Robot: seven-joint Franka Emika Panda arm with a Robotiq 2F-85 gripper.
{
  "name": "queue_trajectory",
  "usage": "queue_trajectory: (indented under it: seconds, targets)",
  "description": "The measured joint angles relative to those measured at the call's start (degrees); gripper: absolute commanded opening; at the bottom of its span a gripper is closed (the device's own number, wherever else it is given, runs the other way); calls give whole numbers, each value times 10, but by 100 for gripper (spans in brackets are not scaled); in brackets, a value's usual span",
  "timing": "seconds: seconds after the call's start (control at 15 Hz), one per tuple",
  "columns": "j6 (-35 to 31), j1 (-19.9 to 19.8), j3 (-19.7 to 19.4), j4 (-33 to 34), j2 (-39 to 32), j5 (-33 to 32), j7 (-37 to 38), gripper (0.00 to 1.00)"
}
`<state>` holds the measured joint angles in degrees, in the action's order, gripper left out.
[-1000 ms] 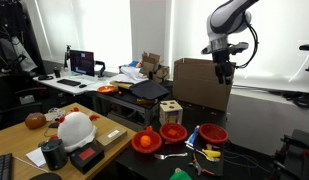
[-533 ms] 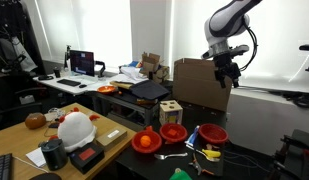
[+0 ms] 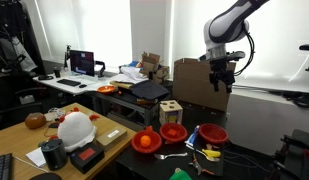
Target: Put the fork inside the bowl
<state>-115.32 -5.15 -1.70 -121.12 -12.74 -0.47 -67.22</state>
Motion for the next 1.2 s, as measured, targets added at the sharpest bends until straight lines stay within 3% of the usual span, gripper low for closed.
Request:
queue_trajectory:
  seconds: [0.4,1.2]
  targets:
    - [-185,1,14,-74,-13,21,12,100]
    - [-319,0,37,-158,-33,21,24,100]
